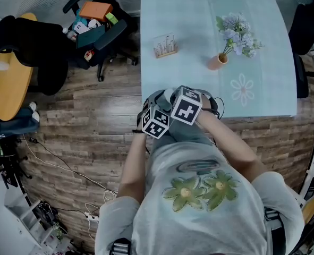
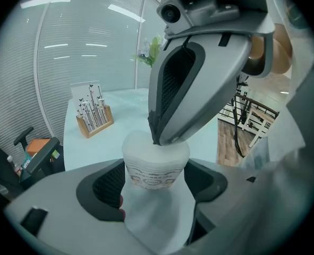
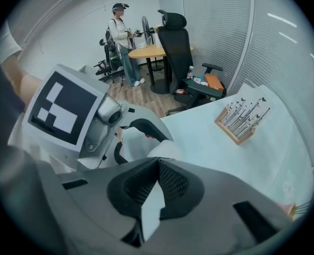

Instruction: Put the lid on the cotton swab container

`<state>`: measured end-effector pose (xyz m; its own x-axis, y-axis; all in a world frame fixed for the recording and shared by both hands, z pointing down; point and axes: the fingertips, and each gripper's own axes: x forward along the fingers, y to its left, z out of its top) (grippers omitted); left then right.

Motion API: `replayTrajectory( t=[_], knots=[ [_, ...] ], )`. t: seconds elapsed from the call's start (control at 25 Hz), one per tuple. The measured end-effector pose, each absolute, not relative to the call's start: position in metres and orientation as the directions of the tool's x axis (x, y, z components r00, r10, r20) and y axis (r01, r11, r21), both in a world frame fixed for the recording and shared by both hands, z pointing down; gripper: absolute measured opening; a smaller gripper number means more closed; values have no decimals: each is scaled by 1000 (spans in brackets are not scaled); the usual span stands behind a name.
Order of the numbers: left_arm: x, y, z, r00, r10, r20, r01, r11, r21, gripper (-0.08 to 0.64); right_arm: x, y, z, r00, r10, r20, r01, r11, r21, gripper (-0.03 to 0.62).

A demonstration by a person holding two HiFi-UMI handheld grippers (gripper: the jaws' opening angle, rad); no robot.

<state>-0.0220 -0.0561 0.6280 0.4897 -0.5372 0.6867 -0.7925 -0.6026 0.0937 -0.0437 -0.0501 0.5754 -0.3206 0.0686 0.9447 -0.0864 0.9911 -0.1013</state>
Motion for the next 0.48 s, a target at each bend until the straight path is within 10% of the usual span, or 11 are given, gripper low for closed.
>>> replayTrajectory(
  t=[0.48],
  knots=[
    [-32,-42,607,478,-602,640,-832,-544,111,321,-38,-53,575,-555,46,830,-229,951,-206,0]
  ],
)
